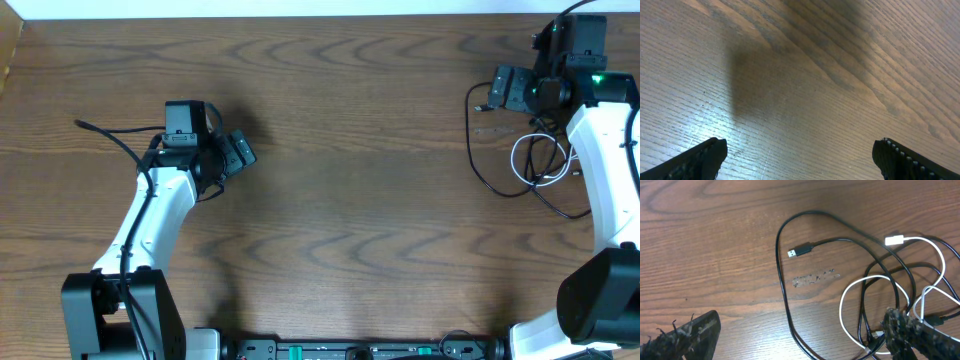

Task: Untangle cables

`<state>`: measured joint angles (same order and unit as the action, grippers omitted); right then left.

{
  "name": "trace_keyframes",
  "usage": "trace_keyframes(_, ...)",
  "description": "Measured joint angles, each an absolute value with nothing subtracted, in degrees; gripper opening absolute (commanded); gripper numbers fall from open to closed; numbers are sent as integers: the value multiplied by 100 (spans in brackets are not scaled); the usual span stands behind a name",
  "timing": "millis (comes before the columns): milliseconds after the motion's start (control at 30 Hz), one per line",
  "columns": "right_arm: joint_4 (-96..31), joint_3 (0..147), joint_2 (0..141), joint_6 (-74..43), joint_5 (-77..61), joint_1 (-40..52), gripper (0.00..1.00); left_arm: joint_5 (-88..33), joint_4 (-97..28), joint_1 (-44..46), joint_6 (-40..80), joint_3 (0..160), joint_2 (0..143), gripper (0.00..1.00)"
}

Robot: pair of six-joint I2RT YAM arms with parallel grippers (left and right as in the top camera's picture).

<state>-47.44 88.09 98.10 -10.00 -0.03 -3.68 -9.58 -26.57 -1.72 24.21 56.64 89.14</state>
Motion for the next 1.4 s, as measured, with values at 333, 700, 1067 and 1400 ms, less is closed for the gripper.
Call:
trace_keyframes(333,-4744,8809,9810,-1000,-3,-368,99,-958,-2657,-172,2414,5664,8914,98)
trace_keyframes(700,-4744,8809,9810,-1000,-3,-368,99,-958,-2692,-172,2414,5664,8914,98)
trace_keyframes(1067,-4744,8809,9808,-1000,-3,-368,99,-958,-2773,-172,2237,5592,8169,98)
trace_keyframes(1400,-4753,8809,9810,-1002,-1,-368,99,-1050,-355,-117,1317,4101,7509,98)
